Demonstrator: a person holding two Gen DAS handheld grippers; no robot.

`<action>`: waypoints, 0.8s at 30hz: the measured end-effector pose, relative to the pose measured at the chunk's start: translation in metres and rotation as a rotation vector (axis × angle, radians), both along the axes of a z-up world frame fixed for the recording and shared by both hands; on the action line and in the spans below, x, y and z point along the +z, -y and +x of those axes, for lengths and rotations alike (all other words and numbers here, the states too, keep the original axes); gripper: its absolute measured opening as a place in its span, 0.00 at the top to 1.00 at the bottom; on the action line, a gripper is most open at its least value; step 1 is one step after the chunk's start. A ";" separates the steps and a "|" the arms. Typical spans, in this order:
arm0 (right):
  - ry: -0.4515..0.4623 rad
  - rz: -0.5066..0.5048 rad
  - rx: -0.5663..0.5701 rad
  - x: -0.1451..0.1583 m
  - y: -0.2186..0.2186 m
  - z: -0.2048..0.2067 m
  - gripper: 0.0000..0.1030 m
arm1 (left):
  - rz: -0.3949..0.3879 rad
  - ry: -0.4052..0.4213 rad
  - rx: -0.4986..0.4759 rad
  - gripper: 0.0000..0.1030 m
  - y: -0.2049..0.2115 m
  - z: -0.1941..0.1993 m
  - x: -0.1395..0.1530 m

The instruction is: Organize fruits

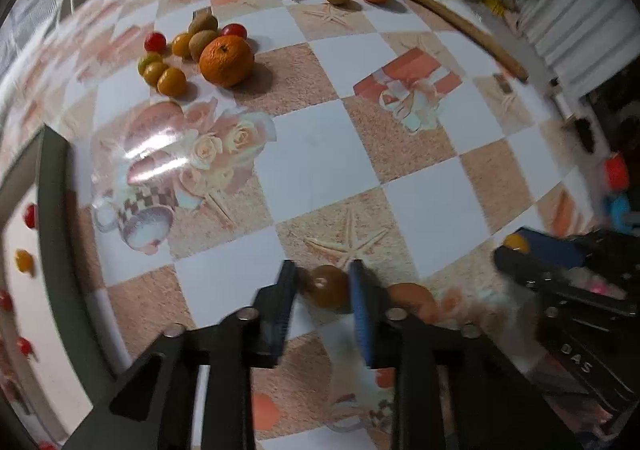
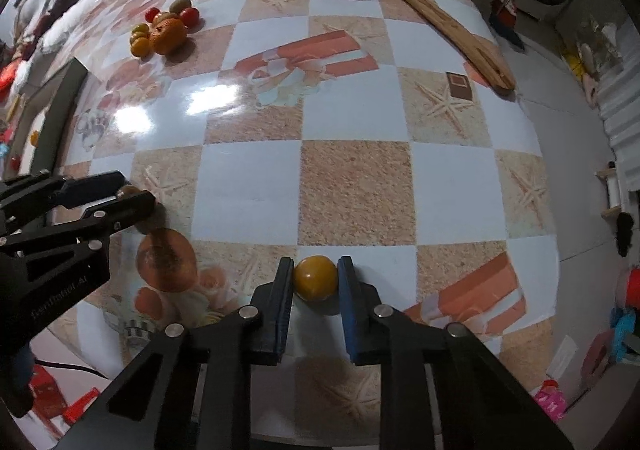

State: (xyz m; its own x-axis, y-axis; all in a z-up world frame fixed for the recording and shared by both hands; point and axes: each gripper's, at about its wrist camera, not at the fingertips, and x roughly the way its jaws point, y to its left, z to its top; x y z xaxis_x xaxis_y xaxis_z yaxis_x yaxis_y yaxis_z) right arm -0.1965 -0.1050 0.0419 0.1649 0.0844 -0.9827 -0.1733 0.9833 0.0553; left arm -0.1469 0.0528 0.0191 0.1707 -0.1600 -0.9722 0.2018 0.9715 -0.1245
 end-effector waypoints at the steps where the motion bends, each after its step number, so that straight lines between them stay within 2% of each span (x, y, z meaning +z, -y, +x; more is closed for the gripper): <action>1: -0.001 0.009 -0.009 0.002 0.001 0.001 0.77 | -0.007 0.001 0.009 0.75 -0.003 0.001 0.002; 5: 0.000 0.047 -0.028 0.009 0.002 0.009 0.77 | -0.047 0.003 0.046 0.75 -0.018 0.003 0.009; 11: -0.008 0.087 -0.036 0.016 -0.011 0.022 0.77 | -0.063 0.016 0.112 0.75 -0.046 0.002 0.018; 16: 0.004 0.086 0.011 0.018 -0.026 0.029 0.77 | -0.062 0.030 0.161 0.75 -0.064 0.003 0.025; 20: -0.013 0.087 0.021 0.014 -0.034 0.035 0.77 | -0.064 0.057 0.164 0.74 -0.070 0.001 0.027; 21: -0.014 0.084 0.026 0.014 -0.034 0.034 0.77 | -0.066 0.057 0.157 0.71 -0.068 0.001 0.025; 22: -0.015 0.083 0.029 0.013 -0.036 0.035 0.77 | -0.064 0.058 0.149 0.64 -0.067 0.001 0.024; 23: -0.016 0.082 0.031 0.013 -0.035 0.034 0.77 | -0.057 0.068 0.148 0.38 -0.065 0.002 0.022; 24: -0.018 0.080 0.031 0.013 -0.035 0.034 0.77 | -0.044 0.090 0.157 0.25 -0.064 0.002 0.022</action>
